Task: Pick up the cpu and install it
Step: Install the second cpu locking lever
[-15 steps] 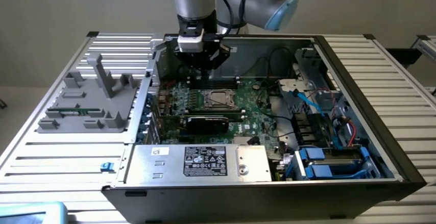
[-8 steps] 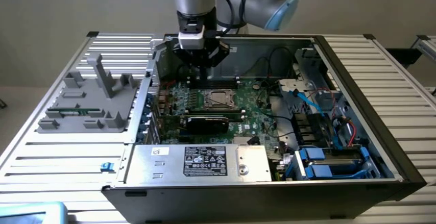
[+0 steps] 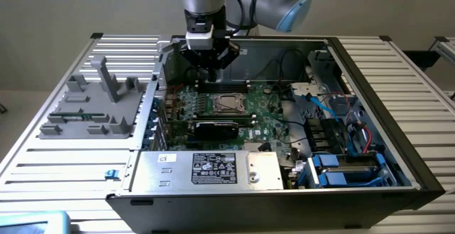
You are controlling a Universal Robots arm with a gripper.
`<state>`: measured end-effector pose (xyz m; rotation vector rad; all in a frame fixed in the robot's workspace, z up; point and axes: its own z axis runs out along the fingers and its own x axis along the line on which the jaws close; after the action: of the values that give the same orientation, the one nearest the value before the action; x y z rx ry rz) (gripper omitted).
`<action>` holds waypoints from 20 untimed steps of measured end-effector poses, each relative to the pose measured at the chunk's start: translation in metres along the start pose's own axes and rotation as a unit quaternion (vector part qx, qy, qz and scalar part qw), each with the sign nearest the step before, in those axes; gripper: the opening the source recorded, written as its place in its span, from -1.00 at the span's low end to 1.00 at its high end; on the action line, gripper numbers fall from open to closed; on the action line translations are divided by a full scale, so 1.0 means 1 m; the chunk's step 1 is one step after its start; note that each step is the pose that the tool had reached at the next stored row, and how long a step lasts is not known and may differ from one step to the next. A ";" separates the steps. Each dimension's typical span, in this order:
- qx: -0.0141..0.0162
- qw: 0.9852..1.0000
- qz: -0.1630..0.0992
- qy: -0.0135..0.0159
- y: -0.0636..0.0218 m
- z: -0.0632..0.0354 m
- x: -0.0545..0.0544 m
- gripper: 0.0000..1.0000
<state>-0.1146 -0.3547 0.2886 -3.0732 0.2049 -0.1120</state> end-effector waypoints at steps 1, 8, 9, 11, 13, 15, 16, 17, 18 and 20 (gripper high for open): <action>0.000 1.000 0.000 0.000 0.0000 0.0000 0.000 -0.79; 0.000 1.000 0.000 -0.001 0.0011 -0.0001 0.000 -0.79; 0.000 1.000 0.000 -0.003 0.0026 -0.0001 0.000 -0.79; -0.002 1.000 0.001 -0.011 0.0053 -0.0002 0.001 -0.79; -0.002 1.000 0.001 -0.015 0.0066 -0.0003 0.001 -0.79; -0.002 1.000 0.001 -0.015 0.0093 0.0000 0.001 -0.79; -0.002 1.000 0.001 -0.015 0.0102 0.0008 0.001 -0.79; -0.002 1.000 0.001 -0.015 0.0113 0.0015 0.001 -0.79; -0.002 1.000 0.001 -0.015 0.0126 0.0018 0.002 -0.79; -0.002 1.000 0.002 -0.015 0.0161 0.0019 0.002 -0.79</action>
<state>-0.1144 -0.3709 0.2859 -3.0764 0.2099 -0.0652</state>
